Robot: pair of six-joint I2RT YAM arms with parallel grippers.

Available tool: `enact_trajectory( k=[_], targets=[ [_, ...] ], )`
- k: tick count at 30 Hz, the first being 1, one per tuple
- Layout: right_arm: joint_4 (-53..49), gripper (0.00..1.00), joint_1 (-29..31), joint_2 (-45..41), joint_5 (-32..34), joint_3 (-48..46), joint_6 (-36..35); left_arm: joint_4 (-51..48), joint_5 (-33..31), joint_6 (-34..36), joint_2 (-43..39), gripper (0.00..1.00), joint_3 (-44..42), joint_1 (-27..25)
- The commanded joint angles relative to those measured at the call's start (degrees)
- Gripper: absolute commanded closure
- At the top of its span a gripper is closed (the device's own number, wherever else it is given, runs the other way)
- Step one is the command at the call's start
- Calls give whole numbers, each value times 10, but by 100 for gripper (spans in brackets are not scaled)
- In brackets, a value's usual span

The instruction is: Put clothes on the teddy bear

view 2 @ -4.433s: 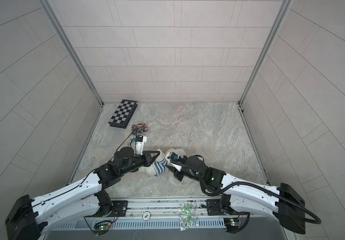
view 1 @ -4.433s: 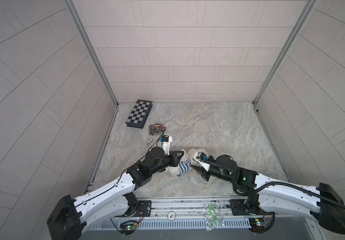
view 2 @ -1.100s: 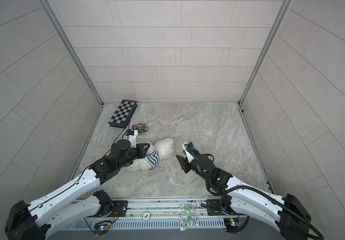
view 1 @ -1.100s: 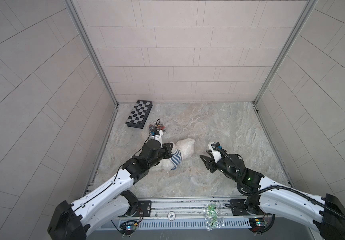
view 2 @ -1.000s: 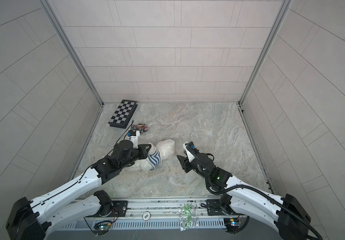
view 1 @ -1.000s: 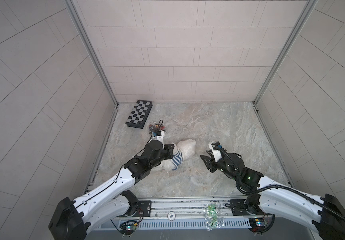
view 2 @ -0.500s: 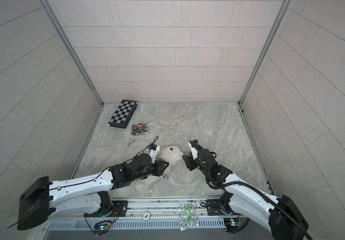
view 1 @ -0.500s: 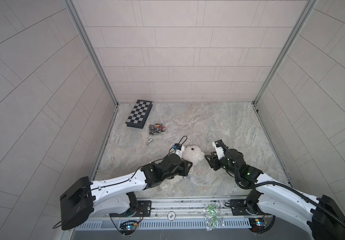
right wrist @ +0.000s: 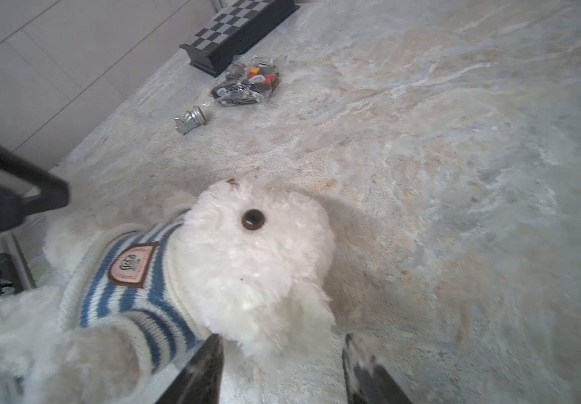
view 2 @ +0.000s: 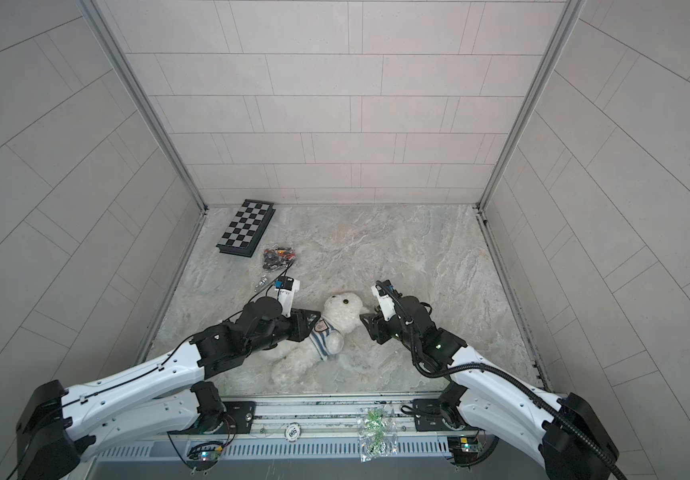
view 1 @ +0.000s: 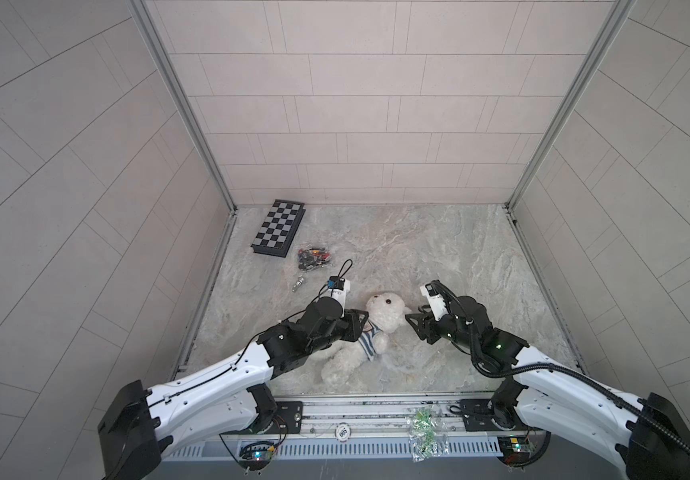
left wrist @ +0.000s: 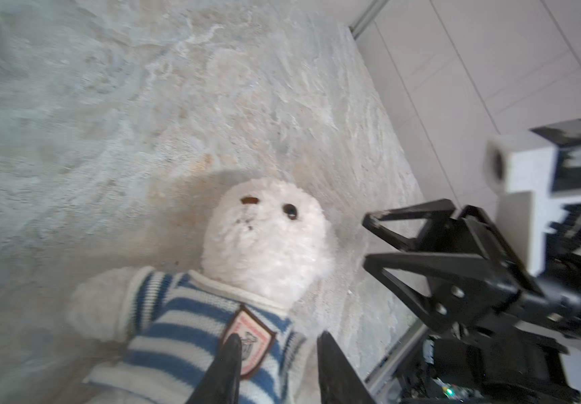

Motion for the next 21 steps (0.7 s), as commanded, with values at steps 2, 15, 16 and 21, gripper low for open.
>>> enact_trajectory(
  k=[2,15,16,21],
  targets=[
    [38,41,48,-9,-28,10,-4,-42,-8,28,20,64,2,6],
    [100,46,143,93,-24,7,4,-16,-2,-27,41,68,-61,-58],
    [96,50,143,96,-22,7,3,-15,-4,-33,40,68,-68,-64],
    [57,68,142,95,12,-8,-7,-9,-8,-53,30,68,-93,-80]
  ],
)
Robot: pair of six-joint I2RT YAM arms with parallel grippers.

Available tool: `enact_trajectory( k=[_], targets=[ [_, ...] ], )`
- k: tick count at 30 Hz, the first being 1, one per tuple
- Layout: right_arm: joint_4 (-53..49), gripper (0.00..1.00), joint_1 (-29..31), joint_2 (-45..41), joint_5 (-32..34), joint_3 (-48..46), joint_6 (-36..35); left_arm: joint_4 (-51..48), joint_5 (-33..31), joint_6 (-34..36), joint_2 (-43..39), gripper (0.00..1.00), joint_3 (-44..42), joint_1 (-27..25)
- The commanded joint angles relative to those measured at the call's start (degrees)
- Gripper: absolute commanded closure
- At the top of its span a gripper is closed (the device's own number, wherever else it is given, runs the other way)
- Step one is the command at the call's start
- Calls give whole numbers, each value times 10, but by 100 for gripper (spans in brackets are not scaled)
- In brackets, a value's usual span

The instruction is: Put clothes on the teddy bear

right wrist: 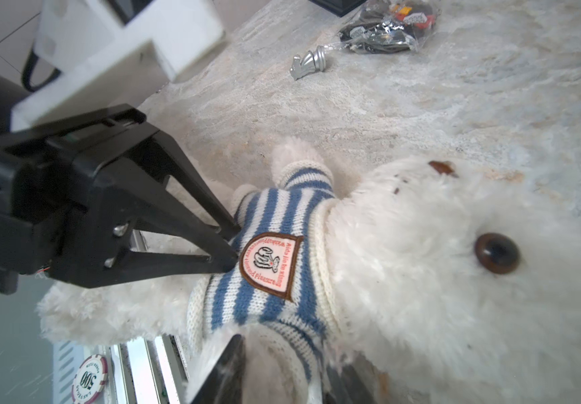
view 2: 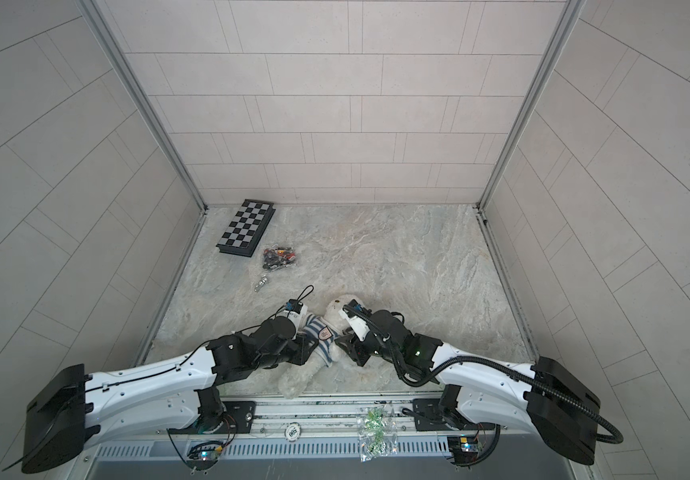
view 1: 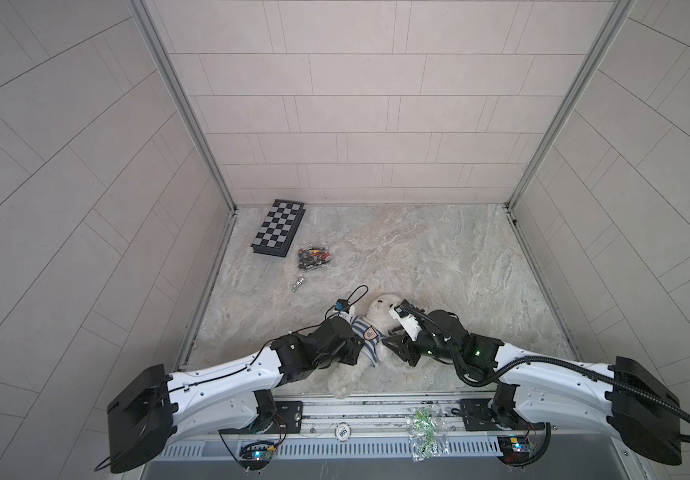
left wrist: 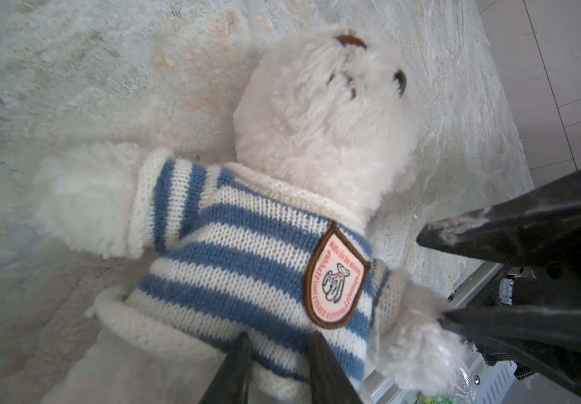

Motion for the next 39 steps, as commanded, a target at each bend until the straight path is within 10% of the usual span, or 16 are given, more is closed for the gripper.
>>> enact_trajectory(
  k=[1,15,32,39],
  targets=[
    [-23,69,-1,-8,35,-15,0,1,-9,-21,-7,68,-24,-8],
    [-22,68,-129,20,-1,-23,-38,17,-6,-24,-34,62,-2,-37],
    [65,72,-198,299,-104,153,-74,-40,9,42,-99,60,17,94],
    [52,69,-213,289,-107,177,-77,-35,-19,68,-114,49,26,132]
  ],
)
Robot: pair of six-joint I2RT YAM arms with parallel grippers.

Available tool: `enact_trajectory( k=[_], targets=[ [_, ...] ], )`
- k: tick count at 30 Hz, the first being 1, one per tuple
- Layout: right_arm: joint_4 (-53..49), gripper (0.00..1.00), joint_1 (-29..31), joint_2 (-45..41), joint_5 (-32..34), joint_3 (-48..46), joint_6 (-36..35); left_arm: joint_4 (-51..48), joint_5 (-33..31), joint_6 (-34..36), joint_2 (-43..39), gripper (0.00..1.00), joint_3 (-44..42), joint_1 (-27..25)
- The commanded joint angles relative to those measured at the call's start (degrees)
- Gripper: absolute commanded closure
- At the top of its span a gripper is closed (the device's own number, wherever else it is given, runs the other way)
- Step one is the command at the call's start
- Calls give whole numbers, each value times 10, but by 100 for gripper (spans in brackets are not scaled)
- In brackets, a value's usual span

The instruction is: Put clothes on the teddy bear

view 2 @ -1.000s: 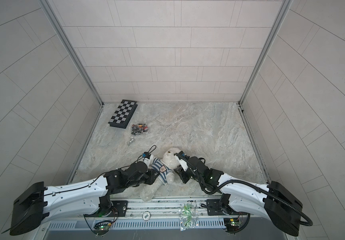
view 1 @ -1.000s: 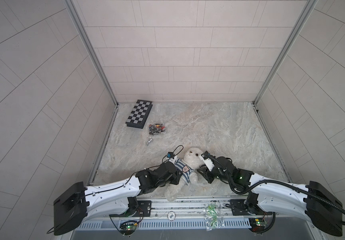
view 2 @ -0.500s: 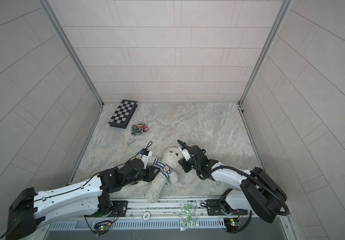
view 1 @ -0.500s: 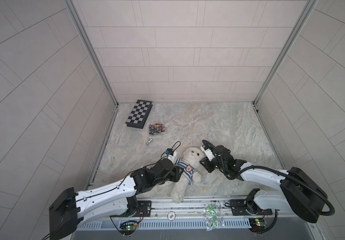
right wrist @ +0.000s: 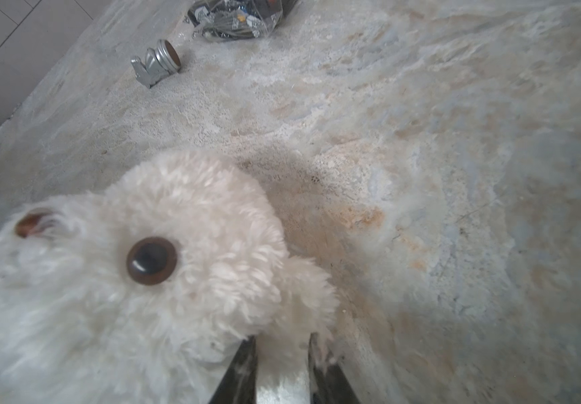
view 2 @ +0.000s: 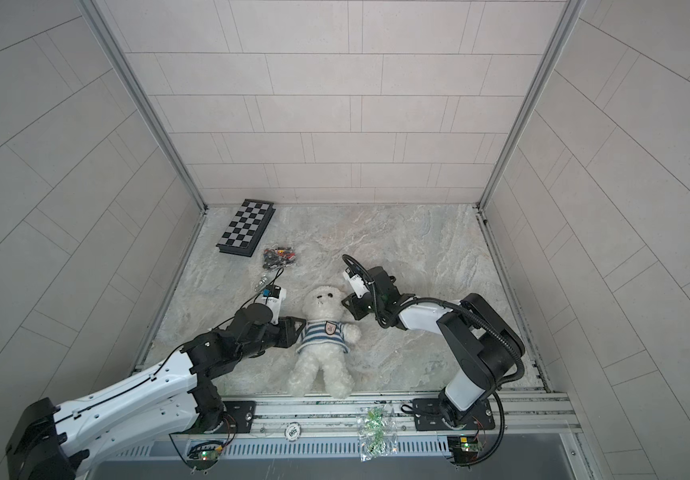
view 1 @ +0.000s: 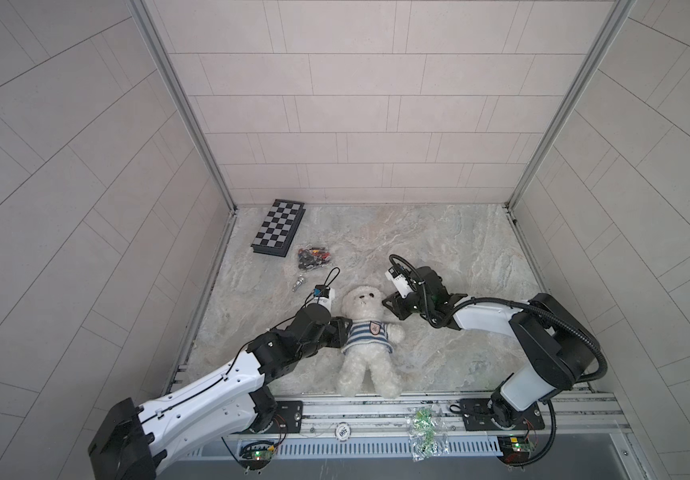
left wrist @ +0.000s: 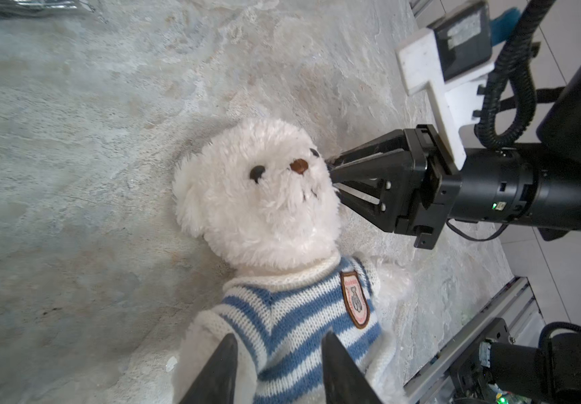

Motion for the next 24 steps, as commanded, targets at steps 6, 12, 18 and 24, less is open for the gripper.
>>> enact_trajectory(
  k=[6,12,18,24],
  targets=[
    [-49,55,-7,-150,127,-34,-32,-44,-190,88,-67,0,37,60],
    [-24,0,-37,-295,323,-113,-19,-29,-358,156,-74,0,55,124],
    [38,1,-108,-339,433,-160,-21,199,-481,329,-53,0,-37,159],
    [135,0,-188,-287,467,-185,-23,417,-412,409,5,0,-126,284]
  ],
)
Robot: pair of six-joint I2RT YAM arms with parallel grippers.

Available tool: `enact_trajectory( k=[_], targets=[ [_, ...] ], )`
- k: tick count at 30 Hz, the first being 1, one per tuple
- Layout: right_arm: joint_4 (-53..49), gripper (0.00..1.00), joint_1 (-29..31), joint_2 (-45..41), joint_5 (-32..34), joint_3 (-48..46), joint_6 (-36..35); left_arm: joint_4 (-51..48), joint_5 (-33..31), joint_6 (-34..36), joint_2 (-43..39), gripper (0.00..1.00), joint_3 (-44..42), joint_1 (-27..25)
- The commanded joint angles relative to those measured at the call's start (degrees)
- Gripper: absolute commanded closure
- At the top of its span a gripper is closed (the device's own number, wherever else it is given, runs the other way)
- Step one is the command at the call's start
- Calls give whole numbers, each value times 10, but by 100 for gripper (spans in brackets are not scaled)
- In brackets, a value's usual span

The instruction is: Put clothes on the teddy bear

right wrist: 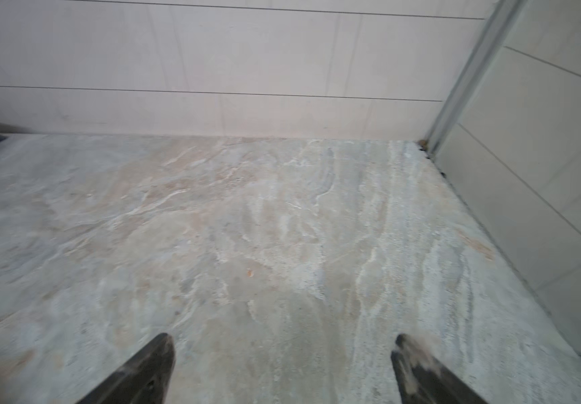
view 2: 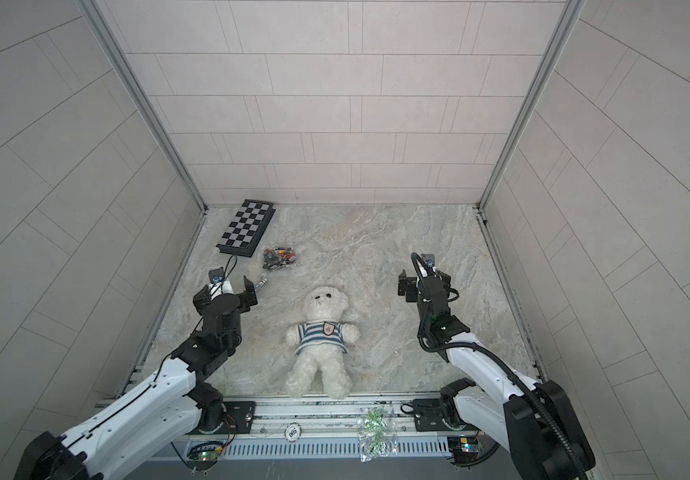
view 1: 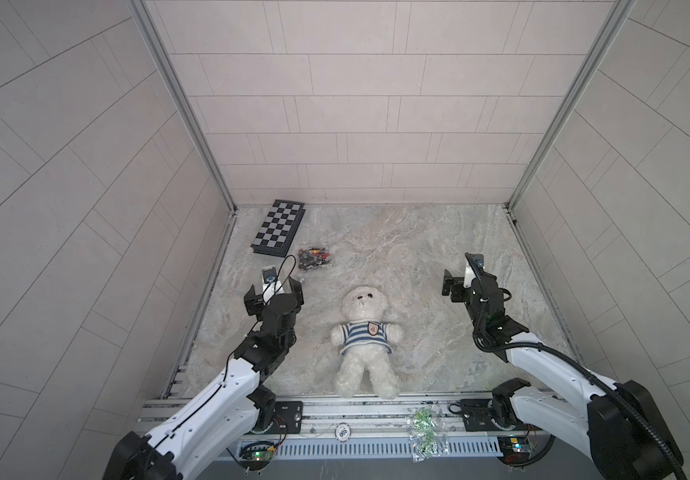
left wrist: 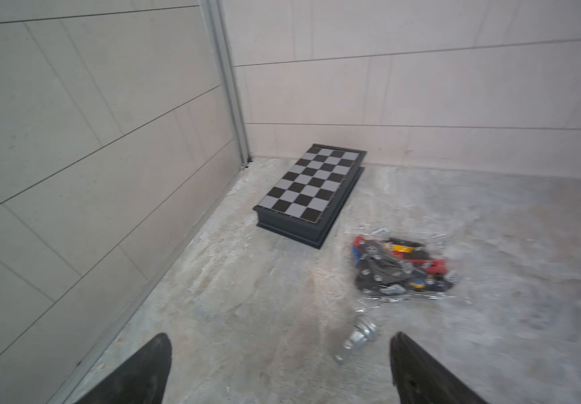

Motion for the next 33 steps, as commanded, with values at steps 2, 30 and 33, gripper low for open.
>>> enact_trajectory(
  k=[2,30,33],
  targets=[
    [85,0,-54,45,15,-1,10,169,64,59,50,0,-27,90],
    [288,0,-100,212,33,-30,-82,417,305,43,373,0,22,193],
    [369,1,-103,266,32,-50,-78,416,303,44,373,0,23,193]
  ],
)
